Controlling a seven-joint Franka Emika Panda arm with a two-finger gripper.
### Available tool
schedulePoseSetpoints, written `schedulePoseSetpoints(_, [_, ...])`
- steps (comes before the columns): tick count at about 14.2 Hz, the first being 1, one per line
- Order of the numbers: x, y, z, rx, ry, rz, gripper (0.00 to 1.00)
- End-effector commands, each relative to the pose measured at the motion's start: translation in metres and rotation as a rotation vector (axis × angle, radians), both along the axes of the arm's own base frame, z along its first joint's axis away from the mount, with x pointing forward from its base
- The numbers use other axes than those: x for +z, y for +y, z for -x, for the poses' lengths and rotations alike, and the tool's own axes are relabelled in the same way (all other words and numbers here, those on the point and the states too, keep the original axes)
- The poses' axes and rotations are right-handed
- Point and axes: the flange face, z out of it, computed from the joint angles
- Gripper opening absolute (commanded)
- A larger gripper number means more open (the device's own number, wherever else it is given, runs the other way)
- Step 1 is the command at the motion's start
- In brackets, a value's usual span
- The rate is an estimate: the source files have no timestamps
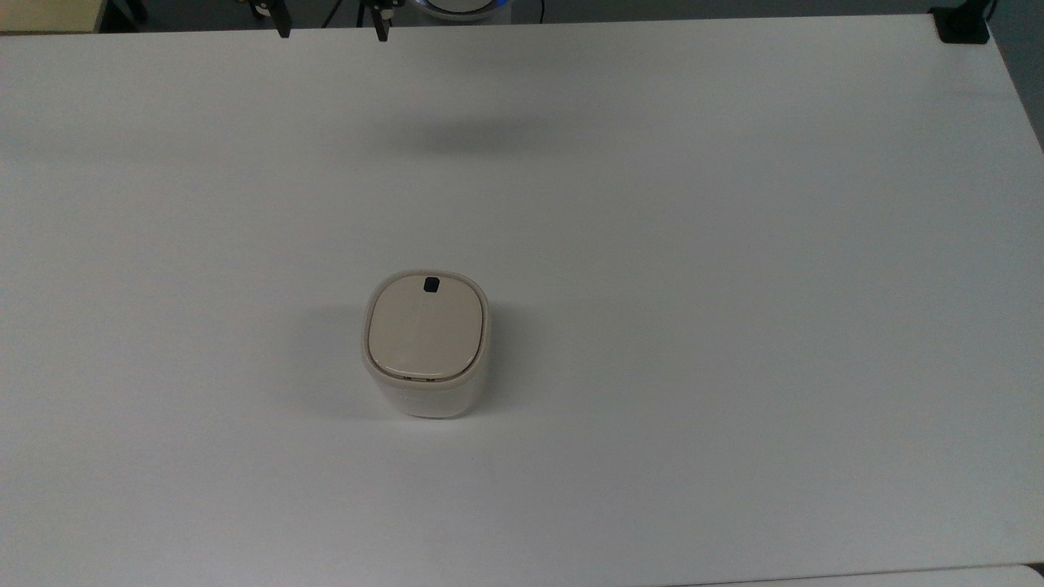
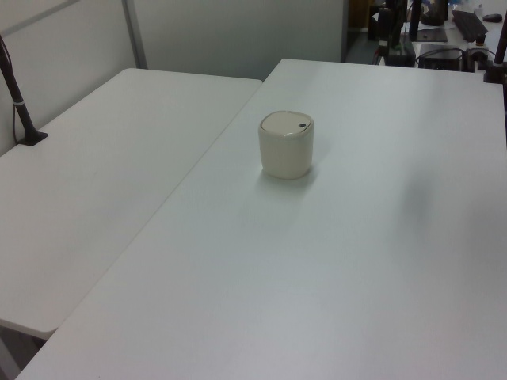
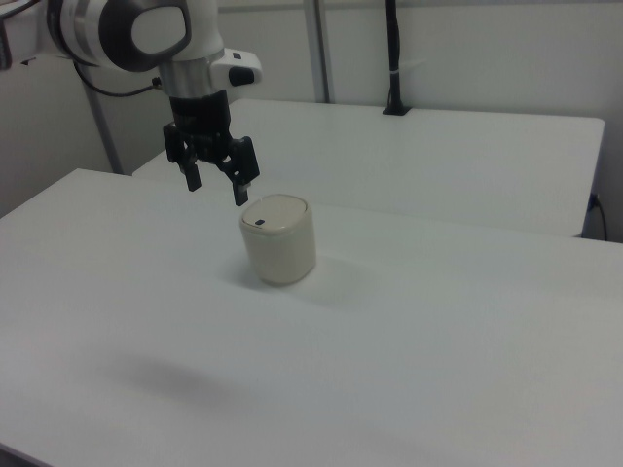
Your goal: Open the trash bin
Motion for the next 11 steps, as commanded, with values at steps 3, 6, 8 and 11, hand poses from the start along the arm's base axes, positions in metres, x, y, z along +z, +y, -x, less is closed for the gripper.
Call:
schedulePoseSetpoints(3, [0.007, -0.005, 0.0, 0.014, -0.001, 0.011, 1.0])
schedulePoseSetpoints(6, [0.006, -0.001, -0.001, 0.003, 0.001, -0.001, 1.0])
schedulePoseSetpoints(8, [0.007, 0.002, -0.001, 0.006, -0.004, -0.017, 1.0])
schedulePoseSetpoints(11, [0.004, 0.008, -0.011, 0.02, -0.003, -0.008, 1.0])
